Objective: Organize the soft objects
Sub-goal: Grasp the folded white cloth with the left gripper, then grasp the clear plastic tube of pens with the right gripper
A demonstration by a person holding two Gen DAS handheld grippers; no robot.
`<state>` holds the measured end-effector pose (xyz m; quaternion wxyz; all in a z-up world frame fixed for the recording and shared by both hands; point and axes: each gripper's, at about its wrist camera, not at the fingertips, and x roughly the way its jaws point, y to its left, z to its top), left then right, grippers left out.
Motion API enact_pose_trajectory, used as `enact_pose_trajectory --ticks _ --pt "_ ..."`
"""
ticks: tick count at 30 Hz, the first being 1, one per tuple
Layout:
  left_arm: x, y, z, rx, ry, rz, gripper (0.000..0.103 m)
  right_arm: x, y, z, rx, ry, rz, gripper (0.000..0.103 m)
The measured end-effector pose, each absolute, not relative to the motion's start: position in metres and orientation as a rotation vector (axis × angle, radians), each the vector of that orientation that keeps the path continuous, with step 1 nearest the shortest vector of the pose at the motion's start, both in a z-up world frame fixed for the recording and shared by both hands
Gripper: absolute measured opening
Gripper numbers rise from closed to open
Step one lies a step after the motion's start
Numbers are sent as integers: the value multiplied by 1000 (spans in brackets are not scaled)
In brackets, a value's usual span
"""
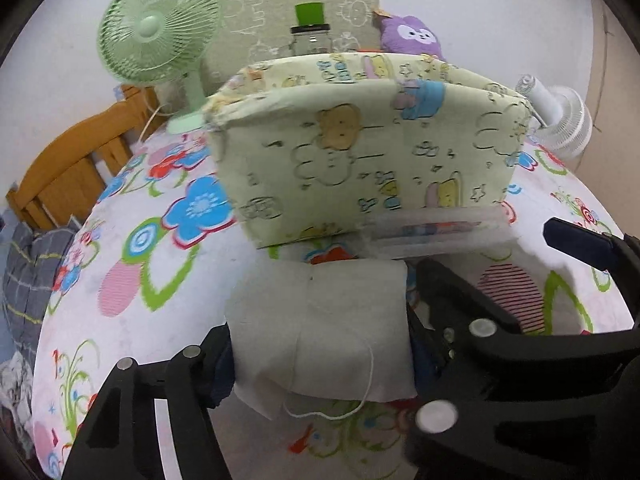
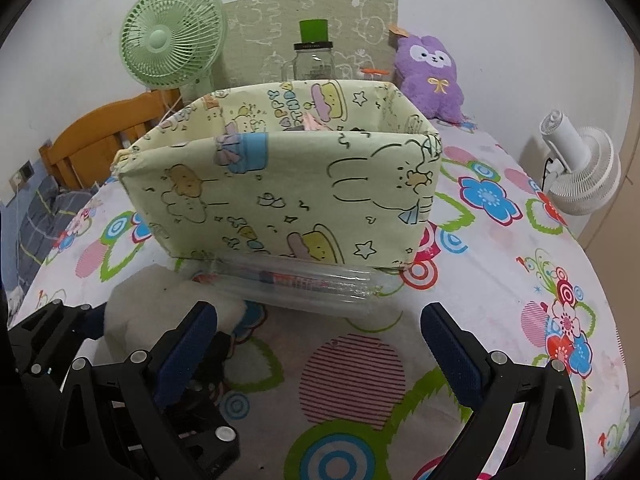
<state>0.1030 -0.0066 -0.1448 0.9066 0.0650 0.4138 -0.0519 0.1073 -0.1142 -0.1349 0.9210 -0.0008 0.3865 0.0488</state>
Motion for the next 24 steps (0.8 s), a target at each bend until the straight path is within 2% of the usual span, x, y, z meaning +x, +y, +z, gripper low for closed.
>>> enact_pose_trajectory --ticks 12,24 --pt "104 17 -137 141 803 8 71 110 -105 -134 20 803 91 103" --pt "121 17 -145 115 838 -21 71 127 -97 -141 49 836 85 103"
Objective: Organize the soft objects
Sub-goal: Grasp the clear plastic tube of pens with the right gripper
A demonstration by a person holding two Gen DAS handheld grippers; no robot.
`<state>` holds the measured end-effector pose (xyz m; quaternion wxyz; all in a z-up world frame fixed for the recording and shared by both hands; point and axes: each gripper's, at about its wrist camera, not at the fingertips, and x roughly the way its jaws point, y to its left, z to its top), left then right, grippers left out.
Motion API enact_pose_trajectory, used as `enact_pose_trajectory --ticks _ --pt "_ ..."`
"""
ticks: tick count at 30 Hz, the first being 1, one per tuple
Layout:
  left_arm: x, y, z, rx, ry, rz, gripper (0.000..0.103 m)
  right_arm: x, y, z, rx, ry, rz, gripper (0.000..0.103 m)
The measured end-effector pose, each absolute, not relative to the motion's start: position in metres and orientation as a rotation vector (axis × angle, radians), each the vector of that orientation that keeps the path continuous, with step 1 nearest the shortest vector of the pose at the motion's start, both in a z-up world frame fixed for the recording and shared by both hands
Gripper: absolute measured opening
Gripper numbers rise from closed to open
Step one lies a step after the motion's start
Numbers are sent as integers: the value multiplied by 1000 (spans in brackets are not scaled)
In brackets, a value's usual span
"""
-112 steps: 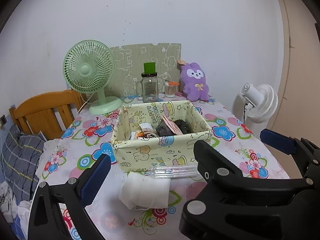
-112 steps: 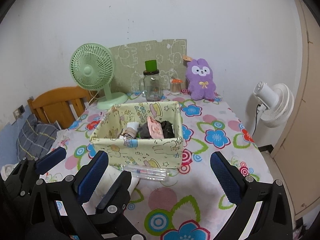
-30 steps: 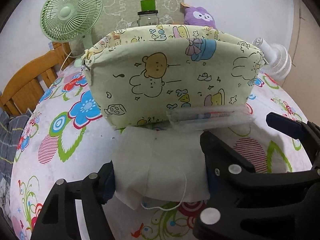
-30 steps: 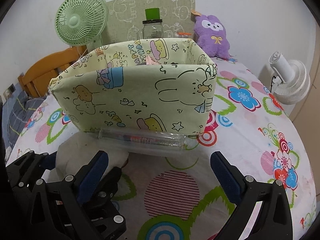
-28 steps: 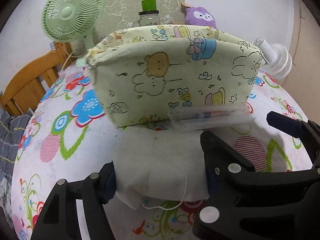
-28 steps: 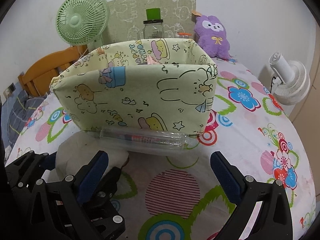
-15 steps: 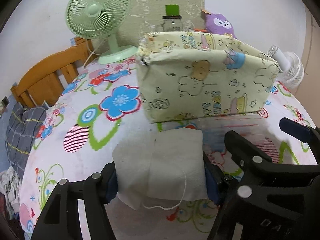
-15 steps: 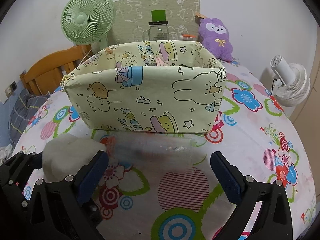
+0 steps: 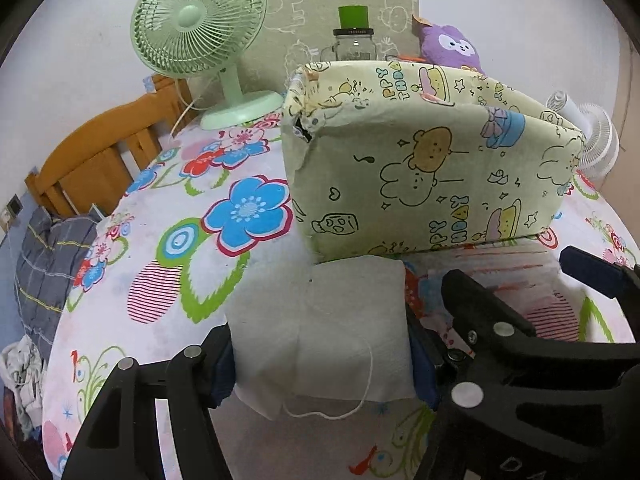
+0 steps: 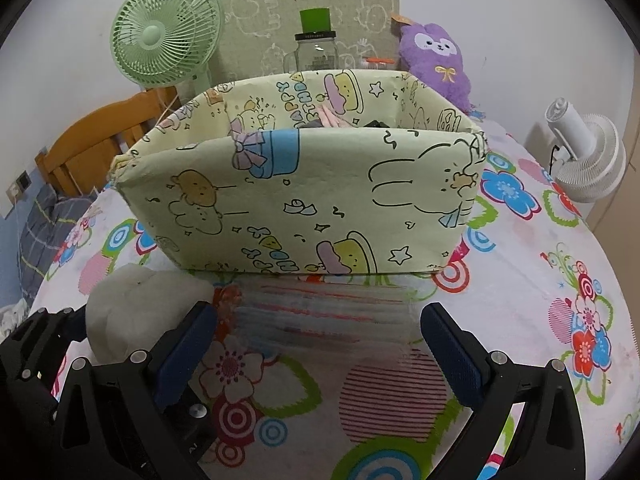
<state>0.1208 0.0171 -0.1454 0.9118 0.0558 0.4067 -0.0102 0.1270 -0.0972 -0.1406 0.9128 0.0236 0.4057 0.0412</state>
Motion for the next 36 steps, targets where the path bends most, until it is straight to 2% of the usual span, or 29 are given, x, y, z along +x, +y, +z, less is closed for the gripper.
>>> enact_pose_trajectory --ticks 14,18,24,36 --pt "123 13 -149 117 850 -40 71 143 -94 -152 69 896 68 103" --pt "123 12 -148 124 849 -39 71 140 -93 -151 67 895 83 96" --pt "119 9 -148 117 852 -48 71 132 -93 -150 68 887 96 90" --pt "109 1 -140 89 843 -68 70 120 -106 -139 77 859 93 89"
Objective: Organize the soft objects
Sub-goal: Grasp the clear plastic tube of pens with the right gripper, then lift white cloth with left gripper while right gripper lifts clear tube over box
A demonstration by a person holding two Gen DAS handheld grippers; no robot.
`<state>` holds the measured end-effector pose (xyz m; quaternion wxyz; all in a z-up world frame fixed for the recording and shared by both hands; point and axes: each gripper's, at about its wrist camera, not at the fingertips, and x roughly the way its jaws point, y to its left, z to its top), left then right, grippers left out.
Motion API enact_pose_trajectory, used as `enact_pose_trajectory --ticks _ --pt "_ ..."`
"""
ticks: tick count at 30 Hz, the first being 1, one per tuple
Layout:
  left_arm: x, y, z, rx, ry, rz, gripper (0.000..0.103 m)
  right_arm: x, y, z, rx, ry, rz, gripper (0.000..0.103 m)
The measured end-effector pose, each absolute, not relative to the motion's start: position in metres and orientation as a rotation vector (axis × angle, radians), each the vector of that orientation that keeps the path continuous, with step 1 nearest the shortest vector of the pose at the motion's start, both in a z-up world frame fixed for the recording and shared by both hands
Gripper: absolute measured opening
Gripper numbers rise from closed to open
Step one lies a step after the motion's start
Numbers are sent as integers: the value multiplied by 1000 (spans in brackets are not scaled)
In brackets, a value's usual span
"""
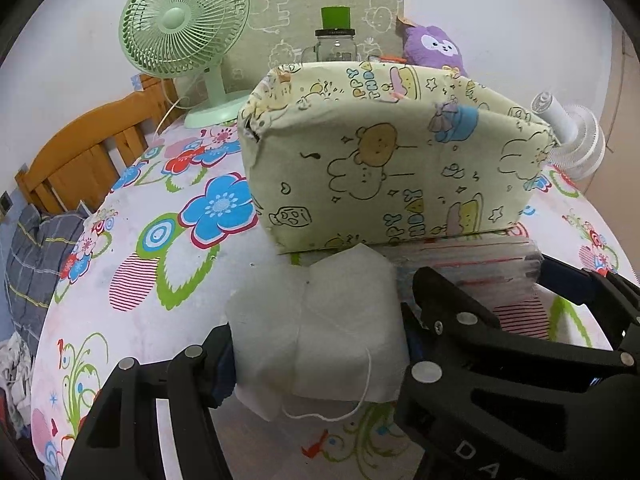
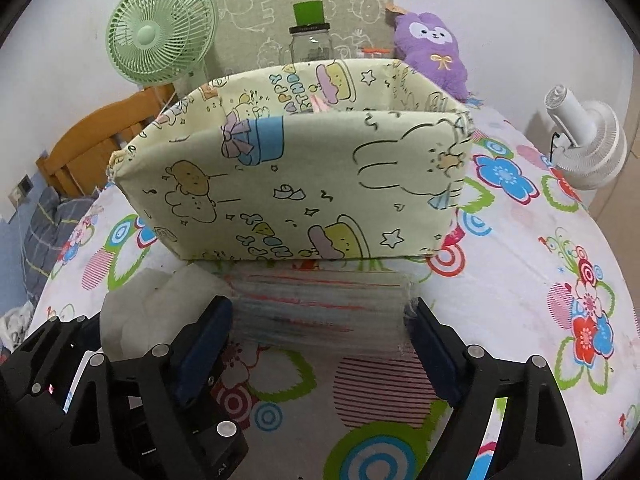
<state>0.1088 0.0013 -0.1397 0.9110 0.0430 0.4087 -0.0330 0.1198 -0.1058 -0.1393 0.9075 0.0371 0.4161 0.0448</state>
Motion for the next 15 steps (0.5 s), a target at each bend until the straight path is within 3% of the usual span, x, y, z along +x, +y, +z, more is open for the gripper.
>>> enact_pose_trajectory --ticks 15 --pt "89 -15 -111 87 772 -86 70 95 -122 -109 83 785 78 87"
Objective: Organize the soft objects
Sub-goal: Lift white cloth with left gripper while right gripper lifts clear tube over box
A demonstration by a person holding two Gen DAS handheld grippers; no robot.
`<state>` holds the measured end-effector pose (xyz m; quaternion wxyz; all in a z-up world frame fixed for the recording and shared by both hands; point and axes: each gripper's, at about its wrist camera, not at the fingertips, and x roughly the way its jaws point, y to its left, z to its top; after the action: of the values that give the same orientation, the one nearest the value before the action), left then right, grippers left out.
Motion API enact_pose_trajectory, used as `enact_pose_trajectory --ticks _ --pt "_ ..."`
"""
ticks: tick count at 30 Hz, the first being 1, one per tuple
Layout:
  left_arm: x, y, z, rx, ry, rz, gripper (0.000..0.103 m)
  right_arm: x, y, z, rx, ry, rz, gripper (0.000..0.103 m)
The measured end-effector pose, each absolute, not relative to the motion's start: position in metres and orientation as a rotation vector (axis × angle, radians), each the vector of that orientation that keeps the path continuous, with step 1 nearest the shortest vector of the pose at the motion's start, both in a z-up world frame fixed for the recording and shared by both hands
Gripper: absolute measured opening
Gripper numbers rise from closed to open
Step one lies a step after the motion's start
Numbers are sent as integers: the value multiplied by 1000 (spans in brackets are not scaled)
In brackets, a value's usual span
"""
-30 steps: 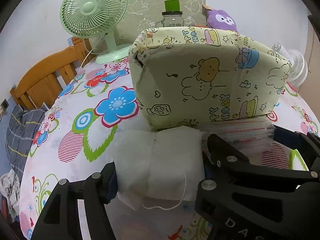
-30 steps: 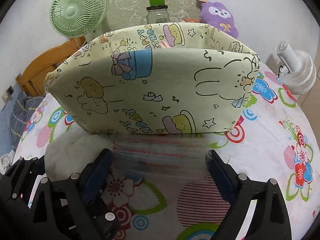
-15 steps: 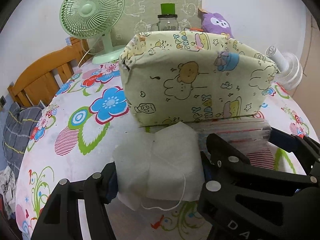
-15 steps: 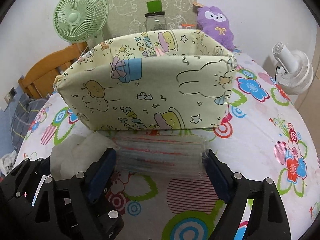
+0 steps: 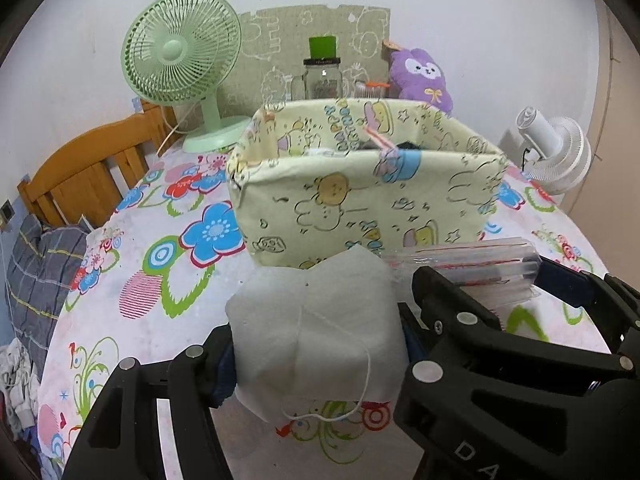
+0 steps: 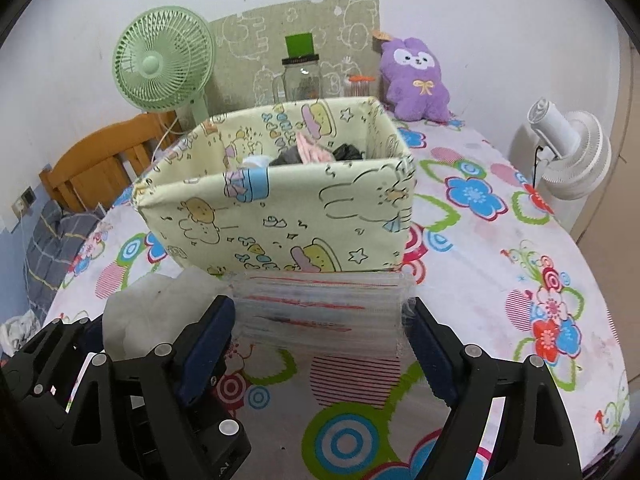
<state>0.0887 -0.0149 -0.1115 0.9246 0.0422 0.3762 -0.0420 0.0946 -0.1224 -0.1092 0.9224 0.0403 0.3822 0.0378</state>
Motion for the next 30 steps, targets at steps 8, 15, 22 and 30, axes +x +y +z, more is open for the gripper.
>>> enact_pose_trajectory --ticks 8,15,22,30 --pt "74 -21 -93 87 725 -85 70 80 -130 -90 97 738 97 89" --pt "61 -25 -79 92 686 -84 69 69 -132 -77 91 707 119 96" --pt "54 -26 -63 84 649 -84 69 58 -133 -60 86 668 132 98" --pt "48 -31 -42 79 604 -92 69 49 -137 -35 76 621 121 98"
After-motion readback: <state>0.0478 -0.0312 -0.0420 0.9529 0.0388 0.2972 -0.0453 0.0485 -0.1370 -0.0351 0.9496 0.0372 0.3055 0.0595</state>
